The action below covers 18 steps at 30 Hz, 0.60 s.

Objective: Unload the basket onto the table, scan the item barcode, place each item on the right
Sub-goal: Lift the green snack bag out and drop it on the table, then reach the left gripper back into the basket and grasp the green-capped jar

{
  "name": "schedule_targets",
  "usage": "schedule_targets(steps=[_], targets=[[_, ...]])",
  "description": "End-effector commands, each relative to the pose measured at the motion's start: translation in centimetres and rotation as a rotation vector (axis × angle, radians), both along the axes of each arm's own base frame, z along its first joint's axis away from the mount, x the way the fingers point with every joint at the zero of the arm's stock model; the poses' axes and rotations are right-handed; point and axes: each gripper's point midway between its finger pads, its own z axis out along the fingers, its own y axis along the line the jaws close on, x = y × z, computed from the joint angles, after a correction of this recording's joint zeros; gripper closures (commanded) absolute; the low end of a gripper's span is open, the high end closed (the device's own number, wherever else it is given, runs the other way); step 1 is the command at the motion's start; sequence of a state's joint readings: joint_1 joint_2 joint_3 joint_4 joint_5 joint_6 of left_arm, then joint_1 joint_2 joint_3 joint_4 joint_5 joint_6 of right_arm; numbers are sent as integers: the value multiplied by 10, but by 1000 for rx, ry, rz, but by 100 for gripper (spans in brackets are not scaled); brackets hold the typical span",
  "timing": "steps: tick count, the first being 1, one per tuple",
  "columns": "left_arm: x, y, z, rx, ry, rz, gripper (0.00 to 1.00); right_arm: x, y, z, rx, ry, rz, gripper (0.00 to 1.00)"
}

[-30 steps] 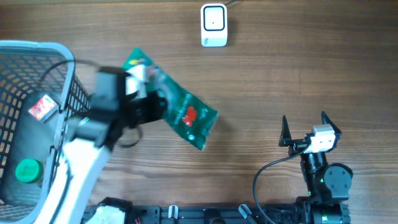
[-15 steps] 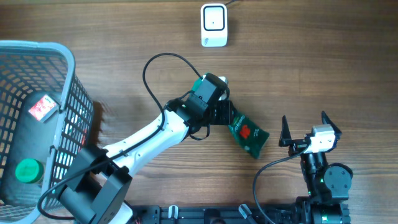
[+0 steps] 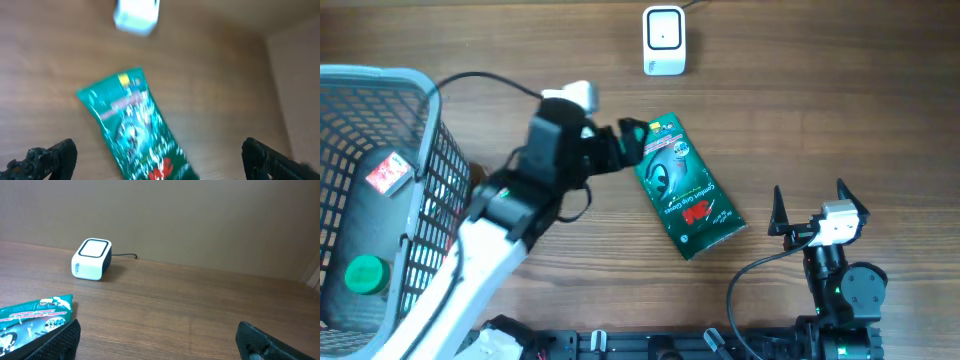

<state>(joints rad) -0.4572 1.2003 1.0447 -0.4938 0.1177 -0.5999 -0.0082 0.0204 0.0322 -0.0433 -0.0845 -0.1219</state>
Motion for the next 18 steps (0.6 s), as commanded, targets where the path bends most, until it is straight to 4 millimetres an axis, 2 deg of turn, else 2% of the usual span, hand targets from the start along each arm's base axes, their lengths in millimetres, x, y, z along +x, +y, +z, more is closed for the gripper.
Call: schedule_targets(steps=[1,3,5,7,8,9,12,14,16,18], targets=[[-1,67,69,31,-234,242,0,0,-1,-1,-9,-4,-5,1],[-18,119,116,20,-353,454,0,0,-1,-1,-9,-4,-5,0],[-37,160,155,15,-463,610,0,0,-1,-1,-9,-4,-5,0],[-56,197,184,21,-547,766,0,0,-1,-1,-9,-4,-5,0],[-63,212,192,33,-570,836,0,0,-1,-1,-9,-4,-5,0],[-73,236,198,65,-585,949,0,0,-1,-1,-9,-4,-5,0],[-94,279,191,102,-539,1171,0,0,-1,-1,-9,-4,-5,0],[-103,297,180,108,-494,1264,0,0,-1,-1,-9,-4,-5,0],[-115,322,161,124,-416,1399,0,0,-1,-1,-9,-4,-5,0],[-116,339,141,138,-320,1447,0,0,-1,-1,-9,-4,-5,0]])
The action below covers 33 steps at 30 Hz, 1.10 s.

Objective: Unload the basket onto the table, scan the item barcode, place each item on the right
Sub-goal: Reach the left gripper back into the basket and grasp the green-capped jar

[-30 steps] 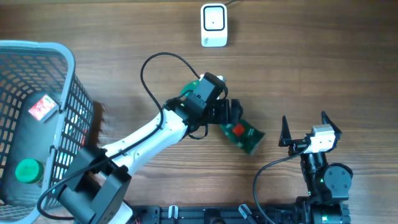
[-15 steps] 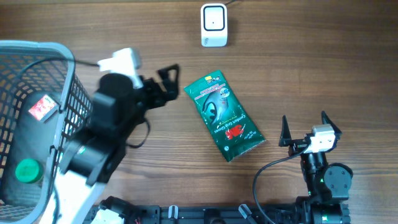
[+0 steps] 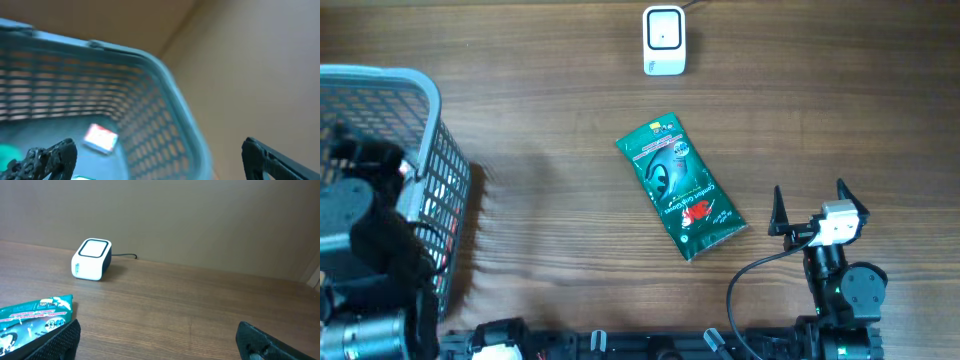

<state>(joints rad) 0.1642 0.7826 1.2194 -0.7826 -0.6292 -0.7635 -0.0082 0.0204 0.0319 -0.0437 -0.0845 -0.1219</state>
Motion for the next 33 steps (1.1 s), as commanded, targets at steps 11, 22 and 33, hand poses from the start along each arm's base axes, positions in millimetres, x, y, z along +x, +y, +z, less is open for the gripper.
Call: schedule_targets(steps=[11,22,33], targets=[[-38,89,-163,-764,221,381,0,0,-1,-1,-9,-4,-5,0],[-72,93,-231,-928,516,596,0,0,-1,-1,-9,-4,-5,0],[-89,103,-273,-952,710,713,0,0,-1,-1,-9,-4,-5,0]])
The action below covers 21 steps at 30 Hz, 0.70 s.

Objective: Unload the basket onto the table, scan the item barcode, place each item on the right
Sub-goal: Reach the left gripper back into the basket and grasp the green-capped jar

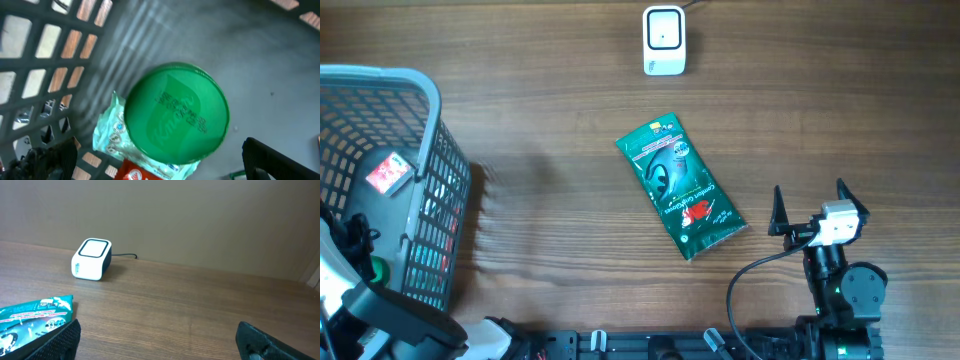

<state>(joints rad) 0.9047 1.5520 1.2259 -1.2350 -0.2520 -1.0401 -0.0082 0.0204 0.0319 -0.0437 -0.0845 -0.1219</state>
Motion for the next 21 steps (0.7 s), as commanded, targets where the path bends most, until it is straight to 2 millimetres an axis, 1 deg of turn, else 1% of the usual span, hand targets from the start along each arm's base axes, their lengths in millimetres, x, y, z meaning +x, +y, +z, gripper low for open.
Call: schedule_targets(steps=[1,3,6,10,13,18,21], targets=[[-12,3,-6,30,53,44,0,0,-1,-1,-9,-4,-5,0],[-14,1,-13,28,59,44,0,0,-1,-1,-9,-4,-5,0],[-11,5,-25,48,41,44,0,0,-1,-1,-9,-4,-5,0],[-8,7,-31,61,27,44,0,0,-1,-1,-9,-4,-5,0],[-9,6,-44,68,21,45,0,0,-1,-1,-9,-4,-5,0],[-8,7,-56,85,8,46,0,0,-1,-1,-9,-4,-5,0],[-7,8,-58,91,3,46,0,0,-1,-1,-9,-5,-5,0]])
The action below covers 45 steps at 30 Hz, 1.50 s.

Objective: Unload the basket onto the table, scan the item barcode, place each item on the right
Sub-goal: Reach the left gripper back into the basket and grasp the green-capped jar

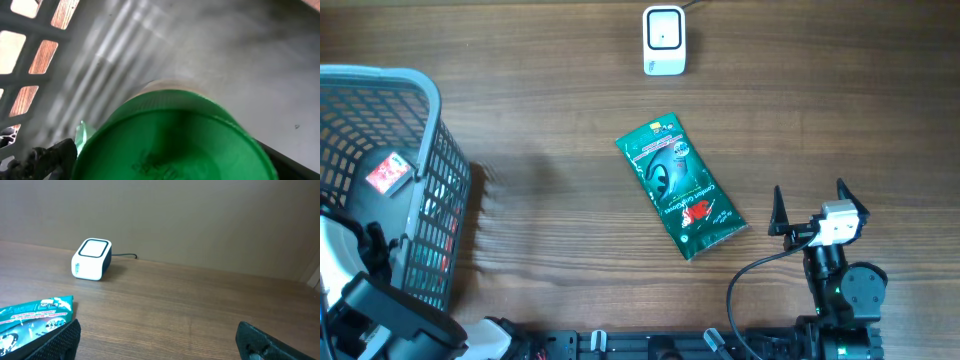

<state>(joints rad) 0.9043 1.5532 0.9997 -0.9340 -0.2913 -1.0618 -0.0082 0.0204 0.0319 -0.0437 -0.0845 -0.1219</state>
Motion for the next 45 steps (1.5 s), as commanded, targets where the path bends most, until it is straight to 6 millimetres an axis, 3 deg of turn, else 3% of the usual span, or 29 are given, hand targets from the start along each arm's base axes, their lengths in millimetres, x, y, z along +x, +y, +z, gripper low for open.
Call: schedule_targets(steps=[1,9,13,15,17,21,23,25,29,33,36,38,41,43,45], targets=[[-6,0,-5,9,17,24,0,0,-1,-1,-9,-4,-5,0],[0,8,-25,-12,43,-15,1,0,-1,-1,-9,-5,-4,0],[0,9,-32,-27,54,-29,9,0,-1,-1,-9,-4,-5,0],[1,9,-32,-27,54,-30,30,0,-1,-1,-9,-5,-5,0],[1,8,-32,-31,52,-30,44,0,-1,-1,-9,-5,-5,0],[4,7,-28,-44,40,-32,48,0,-1,-1,-9,-5,-5,0],[11,7,-14,-52,5,-35,51,0,-1,-1,-9,-4,-5,1],[19,11,14,-30,-24,-46,50,0,-1,-1,-9,-5,-5,0],[50,6,100,81,-133,-176,49,0,-1,-1,-9,-4,-5,0],[80,-24,187,214,-290,-312,48,0,-1,-1,-9,-4,-5,0],[104,-72,261,345,-491,-486,45,0,-1,-1,-9,-4,-5,0],[121,-116,290,358,-650,-635,43,0,-1,-1,-9,-4,-5,0],[140,-188,303,296,-759,-877,43,0,-1,-1,-9,-4,-5,0],[151,-226,295,230,-758,-1010,42,0,-1,-1,-9,-5,-5,0],[163,-271,270,132,-691,-1156,42,0,-1,-1,-9,-4,-5,0]])
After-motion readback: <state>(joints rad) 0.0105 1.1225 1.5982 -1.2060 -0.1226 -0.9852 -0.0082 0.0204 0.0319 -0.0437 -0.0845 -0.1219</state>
